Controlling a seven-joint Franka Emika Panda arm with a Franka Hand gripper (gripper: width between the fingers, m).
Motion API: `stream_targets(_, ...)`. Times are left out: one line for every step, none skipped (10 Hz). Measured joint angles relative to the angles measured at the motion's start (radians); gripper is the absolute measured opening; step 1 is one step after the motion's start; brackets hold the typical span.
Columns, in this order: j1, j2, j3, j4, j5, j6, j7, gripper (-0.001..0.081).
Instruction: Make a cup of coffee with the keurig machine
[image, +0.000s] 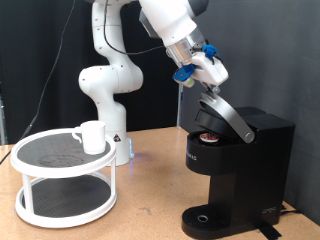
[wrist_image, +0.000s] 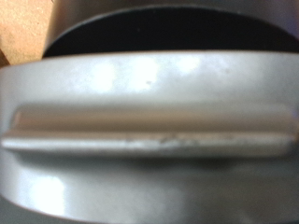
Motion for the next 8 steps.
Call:
stream_targets(-0.003,0.000,0.000,-0.005,-0.005,0.007,0.002,0.0000)
stream_targets(-0.006,0.000,0.000,-0.012,-0.014,0.014,0.003,0.0000)
stream_targets(-0.012,0.000,0.000,-0.022,-0.024,0.021,0.003,0.0000)
stream_targets(-0.019,0.000,-0.001,-0.033,-0.035,0.029,0.003,0.0000)
stream_targets(-0.027,0.000,-0.002,-0.044,-0.041,0.035,0.001,0.0000)
stream_targets(-0.034,0.000,-0.003,-0.053,-0.045,0.040,-0.003,0.0000)
stream_targets(-0.037,0.000,-0.003,-0.062,-0.046,0.050,-0.010,0.0000)
stream_targets(-0.039,0.000,-0.003,-0.071,-0.047,0.062,-0.013,0.0000)
